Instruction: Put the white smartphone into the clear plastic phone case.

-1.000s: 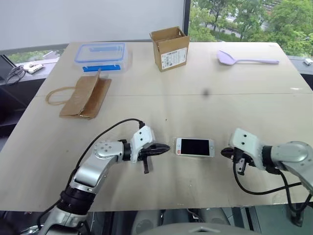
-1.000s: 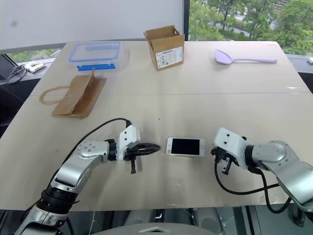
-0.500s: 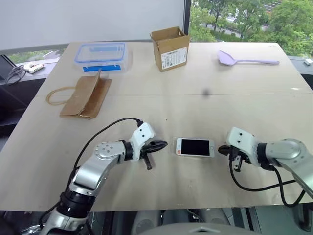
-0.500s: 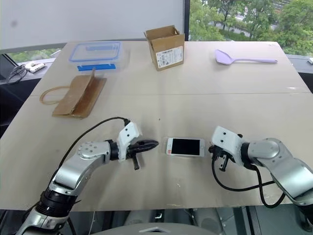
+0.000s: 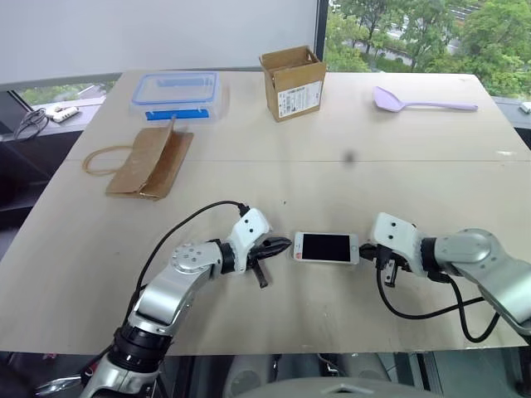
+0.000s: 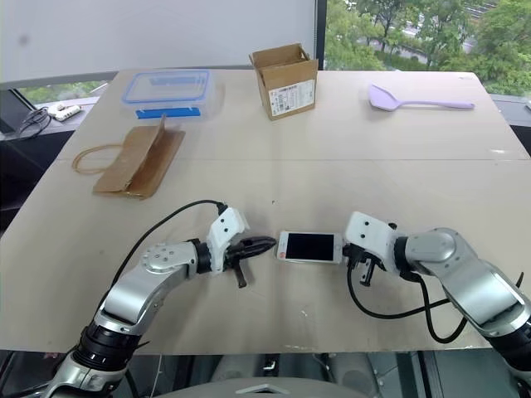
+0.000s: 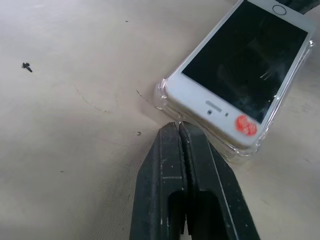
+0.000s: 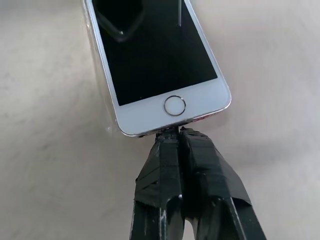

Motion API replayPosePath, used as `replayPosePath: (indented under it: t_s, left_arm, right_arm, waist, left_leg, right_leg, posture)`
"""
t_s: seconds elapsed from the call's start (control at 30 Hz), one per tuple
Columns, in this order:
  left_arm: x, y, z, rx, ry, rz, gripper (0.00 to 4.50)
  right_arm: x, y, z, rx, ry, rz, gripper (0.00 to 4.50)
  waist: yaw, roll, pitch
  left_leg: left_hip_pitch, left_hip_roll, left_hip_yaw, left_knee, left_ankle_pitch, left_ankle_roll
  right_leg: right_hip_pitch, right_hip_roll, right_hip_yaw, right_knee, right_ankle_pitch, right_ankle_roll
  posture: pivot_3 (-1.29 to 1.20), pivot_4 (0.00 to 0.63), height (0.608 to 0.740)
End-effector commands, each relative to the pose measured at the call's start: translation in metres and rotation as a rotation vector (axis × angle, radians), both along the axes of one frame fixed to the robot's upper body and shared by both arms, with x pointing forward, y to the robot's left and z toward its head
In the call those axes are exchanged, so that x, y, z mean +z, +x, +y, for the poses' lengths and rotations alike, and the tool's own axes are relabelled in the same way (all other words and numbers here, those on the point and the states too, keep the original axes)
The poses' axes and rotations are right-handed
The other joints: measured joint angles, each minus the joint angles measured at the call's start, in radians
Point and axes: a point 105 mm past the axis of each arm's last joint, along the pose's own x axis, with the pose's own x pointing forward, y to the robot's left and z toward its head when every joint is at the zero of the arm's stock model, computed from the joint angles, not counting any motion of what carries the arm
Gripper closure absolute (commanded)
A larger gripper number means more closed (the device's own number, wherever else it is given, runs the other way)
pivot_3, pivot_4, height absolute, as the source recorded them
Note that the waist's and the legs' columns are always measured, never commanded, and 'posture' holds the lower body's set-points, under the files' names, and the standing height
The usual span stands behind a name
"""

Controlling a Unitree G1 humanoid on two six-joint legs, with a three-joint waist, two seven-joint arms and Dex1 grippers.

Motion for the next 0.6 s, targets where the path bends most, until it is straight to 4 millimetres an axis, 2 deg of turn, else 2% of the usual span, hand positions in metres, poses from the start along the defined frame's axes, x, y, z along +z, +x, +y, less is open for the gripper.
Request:
replayPosePath:
  t_s: [0.03, 0.37, 0.6]
  left_arm:
    - [0.006, -0.004, -0.007, -0.016, -0.023, -0.02, 4.45]
    - [0.006, -0.007, -0.012, -0.019, -0.041, -0.016, 4.45]
    - [0.009, -0.003, -0.018, -0.002, -0.065, -0.014, 4.45]
  right_arm:
    - [0.009, 0.0, 0.011, 0.056, 0.018, -0.031, 4.47]
    - [-0.001, -0.005, 0.028, 0.145, 0.0, 0.017, 4.47]
    - [-0.002, 0.007, 0.042, 0.174, 0.005, -0.009, 4.47]
  waist:
    - [0.0, 0.0, 0.0]
    - [-0.007, 0.0, 0.0]
    - [-0.016, -0.002, -0.001]
  left_leg:
    - [0.0, 0.0, 0.0, 0.0, 0.0, 0.0]
    - [0.002, 0.0, 0.0, 0.0, 0.0, 0.0]
    - [0.009, 0.001, 0.0, 0.0, 0.0, 0.0]
  right_leg:
    - [0.0, 0.0, 0.0, 0.0, 0.0, 0.0]
    - [0.001, 0.0, 0.0, 0.001, 0.0, 0.0]
    - [0.007, 0.001, 0.001, 0.0, 0.0, 0.0]
  posture:
    - [0.0, 0.15, 0.74]
    - [0.0, 0.15, 0.74]
    - [0.0, 0.15, 0.74]
